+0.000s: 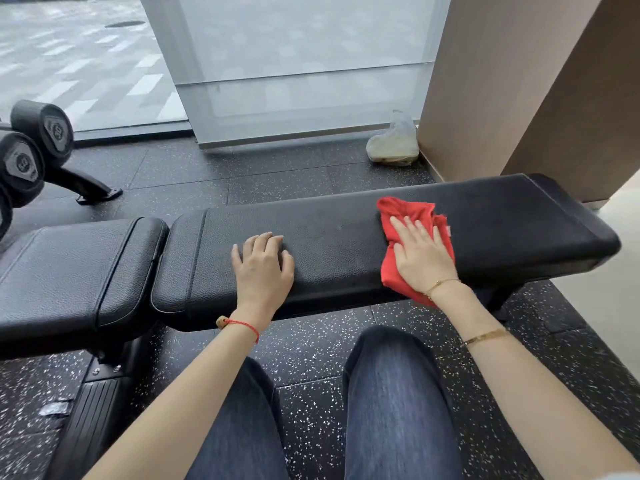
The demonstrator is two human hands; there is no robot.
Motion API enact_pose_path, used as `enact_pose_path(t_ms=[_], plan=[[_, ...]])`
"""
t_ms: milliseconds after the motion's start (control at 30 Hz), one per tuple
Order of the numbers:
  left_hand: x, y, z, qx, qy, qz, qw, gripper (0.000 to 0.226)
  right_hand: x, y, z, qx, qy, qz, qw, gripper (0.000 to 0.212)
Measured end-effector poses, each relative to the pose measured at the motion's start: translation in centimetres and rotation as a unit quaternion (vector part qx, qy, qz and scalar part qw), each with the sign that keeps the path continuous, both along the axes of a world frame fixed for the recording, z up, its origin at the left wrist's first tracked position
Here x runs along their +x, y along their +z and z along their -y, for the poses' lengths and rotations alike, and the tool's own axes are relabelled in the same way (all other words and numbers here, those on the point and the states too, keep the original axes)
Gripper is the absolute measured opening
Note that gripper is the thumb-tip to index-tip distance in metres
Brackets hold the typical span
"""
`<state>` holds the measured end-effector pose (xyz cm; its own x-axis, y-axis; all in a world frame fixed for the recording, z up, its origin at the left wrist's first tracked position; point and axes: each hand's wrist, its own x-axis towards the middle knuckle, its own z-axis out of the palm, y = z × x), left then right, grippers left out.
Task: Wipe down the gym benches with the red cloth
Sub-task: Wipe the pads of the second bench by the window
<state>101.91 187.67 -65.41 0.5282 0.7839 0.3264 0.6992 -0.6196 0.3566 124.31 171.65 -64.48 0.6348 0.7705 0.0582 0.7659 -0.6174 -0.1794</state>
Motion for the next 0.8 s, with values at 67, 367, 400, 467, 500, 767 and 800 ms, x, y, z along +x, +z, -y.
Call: enact_pose_path(t_ms=[67,367,400,467,500,767,800], plan=[[1.1,0.4,1.0,0.003,-0.022,0.01,1.0,0.037,2.5,0.3,0.9,-0.002,-0.056,-0.01,0.998,0.055],[7.5,1.1,4.9,0.002,-0.1,0.018,0.995,0.039,4.0,0.2,2.8,-0.01,-0.067,-0.005,0.998,0.055],[8.2,1.1,5.2,0.0,-0.107,0.016,0.994,0.04,4.2,0.1,3.4,-0.007,-0.061,-0.004,0.998,0.055],[9.5,1.0,5.7,-0.003,-0.119,0.012,0.993,0.04,5.0,-0.1,4.7,-0.007,-0.062,-0.004,0.998,0.055],[10.2,1.0,5.9,-0.005,-0.124,0.008,0.992,0.041,5.7,-0.2,5.3,-0.007,-0.072,-0.005,0.997,0.055],[15.2,0.3,7.6,-0.009,-0.16,-0.048,0.986,0.047,13.9,0.4,9.1,-0.027,-0.181,-0.031,0.983,0.054],[15.9,0.2,7.8,-0.011,-0.162,-0.054,0.985,0.048,14.8,0.4,9.3,-0.027,-0.192,-0.035,0.98,0.054]])
